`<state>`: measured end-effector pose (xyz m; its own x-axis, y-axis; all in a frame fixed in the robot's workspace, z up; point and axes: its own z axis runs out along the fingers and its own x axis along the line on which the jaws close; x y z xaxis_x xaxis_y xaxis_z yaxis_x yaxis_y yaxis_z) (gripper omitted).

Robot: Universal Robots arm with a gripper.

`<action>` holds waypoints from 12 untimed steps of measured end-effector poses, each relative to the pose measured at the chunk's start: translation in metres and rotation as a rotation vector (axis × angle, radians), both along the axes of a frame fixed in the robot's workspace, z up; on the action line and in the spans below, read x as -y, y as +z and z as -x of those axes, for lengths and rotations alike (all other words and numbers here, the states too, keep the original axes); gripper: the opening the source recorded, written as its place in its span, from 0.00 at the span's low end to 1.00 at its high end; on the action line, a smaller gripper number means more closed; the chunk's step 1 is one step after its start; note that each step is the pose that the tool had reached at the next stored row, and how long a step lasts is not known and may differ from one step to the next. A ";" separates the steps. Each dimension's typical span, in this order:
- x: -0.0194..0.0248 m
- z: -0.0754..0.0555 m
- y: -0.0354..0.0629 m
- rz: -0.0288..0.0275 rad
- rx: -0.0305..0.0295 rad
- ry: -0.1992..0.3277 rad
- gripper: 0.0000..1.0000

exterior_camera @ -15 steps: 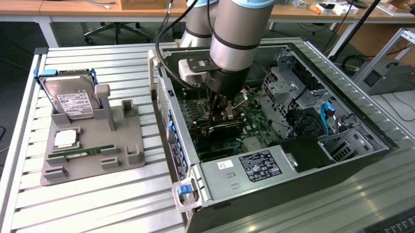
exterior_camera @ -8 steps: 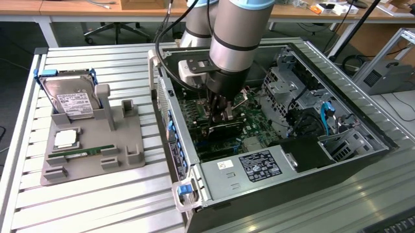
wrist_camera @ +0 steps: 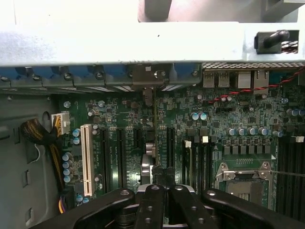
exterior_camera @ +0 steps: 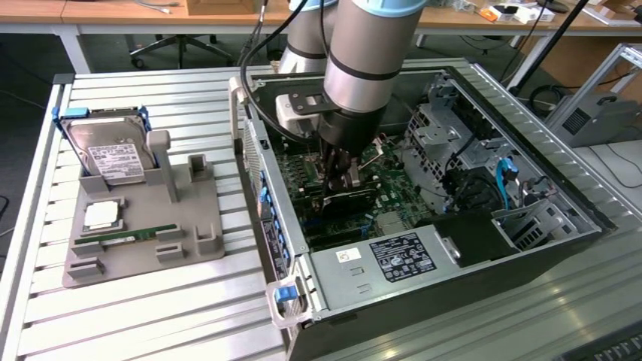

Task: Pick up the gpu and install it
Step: 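Press down on the gpu until it lock into place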

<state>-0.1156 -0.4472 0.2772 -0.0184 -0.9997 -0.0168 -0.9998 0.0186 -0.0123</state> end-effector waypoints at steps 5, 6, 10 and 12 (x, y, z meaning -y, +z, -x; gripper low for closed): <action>0.0000 0.000 -0.0012 0.0004 -0.0002 0.000 0.11; 0.0000 0.000 -0.0013 0.0001 0.0000 0.000 0.11; 0.0000 0.000 -0.0014 0.0000 0.0001 0.000 0.11; 0.0000 0.001 -0.0014 0.0000 0.0001 0.000 0.11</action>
<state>-0.1163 -0.4472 0.2759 -0.0185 -0.9997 -0.0168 -0.9997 0.0187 -0.0125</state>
